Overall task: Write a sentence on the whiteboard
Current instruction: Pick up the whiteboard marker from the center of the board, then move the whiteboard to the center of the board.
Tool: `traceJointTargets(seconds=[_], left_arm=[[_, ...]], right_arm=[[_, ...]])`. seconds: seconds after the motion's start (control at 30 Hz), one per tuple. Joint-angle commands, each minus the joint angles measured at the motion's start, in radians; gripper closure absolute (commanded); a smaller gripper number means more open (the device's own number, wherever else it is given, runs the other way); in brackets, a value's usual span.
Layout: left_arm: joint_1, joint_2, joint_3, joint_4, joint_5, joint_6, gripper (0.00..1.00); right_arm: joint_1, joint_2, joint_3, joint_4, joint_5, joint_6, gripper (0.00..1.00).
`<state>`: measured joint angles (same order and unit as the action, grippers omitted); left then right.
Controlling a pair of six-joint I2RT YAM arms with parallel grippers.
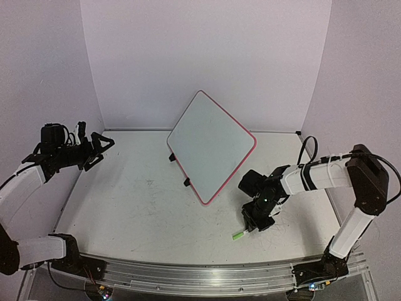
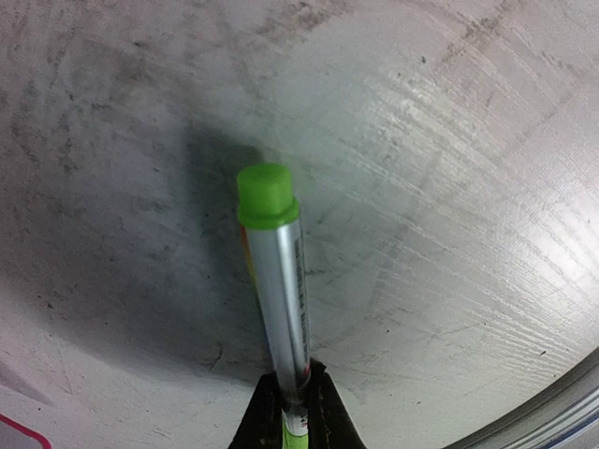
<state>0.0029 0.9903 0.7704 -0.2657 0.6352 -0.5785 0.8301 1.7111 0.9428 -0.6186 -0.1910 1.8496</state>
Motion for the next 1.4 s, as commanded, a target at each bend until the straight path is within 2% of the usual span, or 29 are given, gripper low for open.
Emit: traceJointTargets(seconds=[0.0, 0.2, 0.27, 0.33, 0.4, 0.5, 0.57, 0.67, 0.8, 0.9, 1.1, 1.27, 1.37], left_arm=[[0.000, 0.013, 0.017, 0.002, 0.000, -0.022, 0.01], [-0.035, 0.070, -0.007, 0.007, -0.005, -0.008, 0.01], [-0.071, 0.098, -0.015, 0.026, -0.023, 0.000, 0.01], [-0.121, 0.140, -0.017, 0.058, -0.052, 0.000, 0.03], [-0.206, 0.210, -0.009, 0.106, -0.076, -0.017, 0.09], [-0.298, 0.345, 0.039, 0.144, -0.118, -0.014, 0.21], [-0.357, 0.442, 0.077, 0.158, -0.141, 0.023, 0.27], [-0.438, 0.535, 0.121, 0.212, -0.166, 0.173, 0.36], [-0.486, 0.570, 0.065, 0.382, -0.188, 0.370, 0.33], [-0.520, 0.592, 0.036, 0.510, -0.174, 0.475, 0.32], [-0.564, 0.737, 0.120, 0.573, -0.152, 0.578, 0.39], [-0.591, 0.846, 0.193, 0.580, -0.121, 0.668, 0.53], [-0.627, 0.889, 0.216, 0.581, -0.152, 0.734, 0.58]], right_arm=[[0.000, -0.103, 0.035, -0.081, 0.272, -0.067, 1.00], [0.001, -0.362, 0.013, -0.109, 0.658, -0.221, 1.00], [0.001, -0.452, 0.012, -0.056, 0.783, -0.417, 1.00], [0.000, -0.502, 0.027, 0.031, 0.853, -0.708, 1.00], [-0.001, -0.547, 0.054, 0.083, 0.914, -0.943, 1.00], [-0.025, -0.561, 0.109, 0.107, 1.000, -1.169, 1.00], [-0.082, -0.549, 0.143, 0.137, 0.985, -1.294, 1.00], [-0.221, -0.550, 0.167, 0.210, 0.883, -1.458, 1.00], [-0.314, -0.650, 0.123, 0.370, 0.694, -1.613, 1.00], [-0.320, -0.717, 0.116, 0.418, 0.638, -1.657, 0.99], [-0.327, -0.795, 0.135, 0.414, 0.659, -1.664, 1.00], [-0.328, -0.840, 0.190, 0.392, 0.655, -1.670, 1.00], [-0.327, -0.869, 0.224, 0.387, 0.640, -1.678, 1.00]])
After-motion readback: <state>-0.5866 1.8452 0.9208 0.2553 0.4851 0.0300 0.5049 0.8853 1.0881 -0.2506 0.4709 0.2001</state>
